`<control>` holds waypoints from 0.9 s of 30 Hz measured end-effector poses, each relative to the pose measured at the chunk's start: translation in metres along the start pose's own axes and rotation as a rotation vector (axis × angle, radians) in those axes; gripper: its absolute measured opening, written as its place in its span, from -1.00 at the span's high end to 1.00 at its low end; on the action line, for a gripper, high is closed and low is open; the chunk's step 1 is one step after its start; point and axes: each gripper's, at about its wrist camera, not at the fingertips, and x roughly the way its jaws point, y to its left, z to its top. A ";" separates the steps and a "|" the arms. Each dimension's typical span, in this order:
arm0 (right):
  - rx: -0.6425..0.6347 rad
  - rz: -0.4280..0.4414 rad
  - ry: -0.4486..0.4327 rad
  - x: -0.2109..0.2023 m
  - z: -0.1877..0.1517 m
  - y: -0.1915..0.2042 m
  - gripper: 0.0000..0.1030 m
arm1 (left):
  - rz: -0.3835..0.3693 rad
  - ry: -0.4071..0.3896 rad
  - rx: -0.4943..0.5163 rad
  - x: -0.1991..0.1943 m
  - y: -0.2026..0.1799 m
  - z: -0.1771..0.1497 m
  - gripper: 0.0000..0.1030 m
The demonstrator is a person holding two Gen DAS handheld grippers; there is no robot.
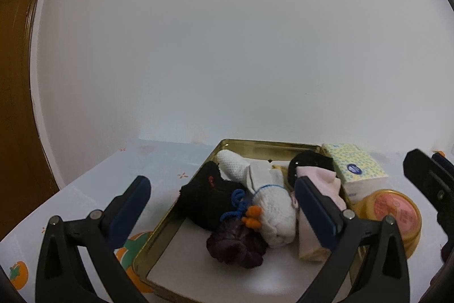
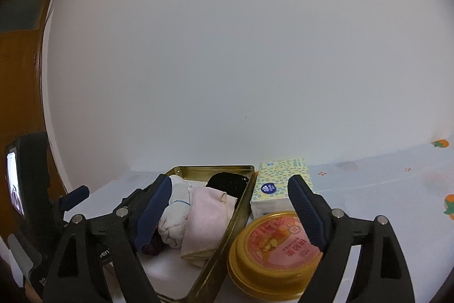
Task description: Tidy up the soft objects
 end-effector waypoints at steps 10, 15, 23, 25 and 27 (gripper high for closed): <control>-0.029 -0.021 -0.009 -0.019 -0.008 0.000 -0.67 | -0.012 -0.032 -0.009 -0.023 -0.008 -0.005 -0.99; -0.005 -0.019 -0.067 -0.040 -0.008 -0.005 -0.67 | -0.027 -0.048 0.016 -0.033 -0.016 -0.008 -0.99; 0.007 -0.037 -0.111 -0.052 -0.008 -0.008 -0.77 | -0.031 -0.080 0.051 -0.046 -0.026 -0.009 -0.99; 0.013 -0.045 -0.115 -0.054 -0.008 -0.009 -0.77 | -0.039 -0.082 0.054 -0.047 -0.026 -0.009 -0.99; 0.018 -0.053 -0.114 -0.056 -0.008 -0.011 -0.77 | -0.045 -0.083 0.053 -0.048 -0.027 -0.009 -0.99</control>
